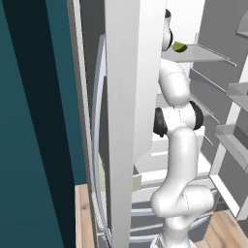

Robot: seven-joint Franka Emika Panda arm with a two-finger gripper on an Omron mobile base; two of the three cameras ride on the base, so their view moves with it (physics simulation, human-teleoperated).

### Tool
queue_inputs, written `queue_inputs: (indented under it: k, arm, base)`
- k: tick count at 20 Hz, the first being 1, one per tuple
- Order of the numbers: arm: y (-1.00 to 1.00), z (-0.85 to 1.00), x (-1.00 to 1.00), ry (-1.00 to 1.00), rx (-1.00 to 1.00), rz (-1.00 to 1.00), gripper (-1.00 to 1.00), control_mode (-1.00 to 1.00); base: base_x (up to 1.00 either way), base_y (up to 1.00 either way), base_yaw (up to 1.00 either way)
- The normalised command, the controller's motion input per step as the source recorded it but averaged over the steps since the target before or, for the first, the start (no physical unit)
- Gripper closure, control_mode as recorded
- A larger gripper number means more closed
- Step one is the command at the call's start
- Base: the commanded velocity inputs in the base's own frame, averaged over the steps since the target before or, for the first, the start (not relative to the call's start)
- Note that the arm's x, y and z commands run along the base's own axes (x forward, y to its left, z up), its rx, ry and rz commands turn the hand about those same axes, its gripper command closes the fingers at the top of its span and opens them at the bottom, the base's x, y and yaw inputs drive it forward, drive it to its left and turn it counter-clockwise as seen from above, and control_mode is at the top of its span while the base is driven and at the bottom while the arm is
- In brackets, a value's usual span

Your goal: Move the apricot and lemon wedge from the top shelf to the second highest shelf to make space. Then, place the pitcher from the counter on the cleared top shelf.

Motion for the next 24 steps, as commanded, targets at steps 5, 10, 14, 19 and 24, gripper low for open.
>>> queue_inputs:
  k: [5,10,14,19,24]
  arm:
    - [0.06,-0.50,0.00,0.00,-0.03,0.00,1.00,-1.00]
    - [0.00,-0.55,-0.01,-0.11,0.00,0.00,1.00,-1.00]
    - [-0.03,-0.61,-0.70,-0.38,0.00,0.00,1.00,-1.00]
    - [-0.20,-0.19,-1.00,-0.17,0.00,0.00,1.00,-1.00]
    - [-0.18,-0.12,-0.99,-0.06,0.00,0.00,1.00,-1.00]
  base:
    - [0.00,0.00,0.00]
    - [0.00,0.00,0.00]
    - [0.00,0.00,0.00]
    - [0.00,0.00,0.00]
    - [0.00,0.00,0.00]
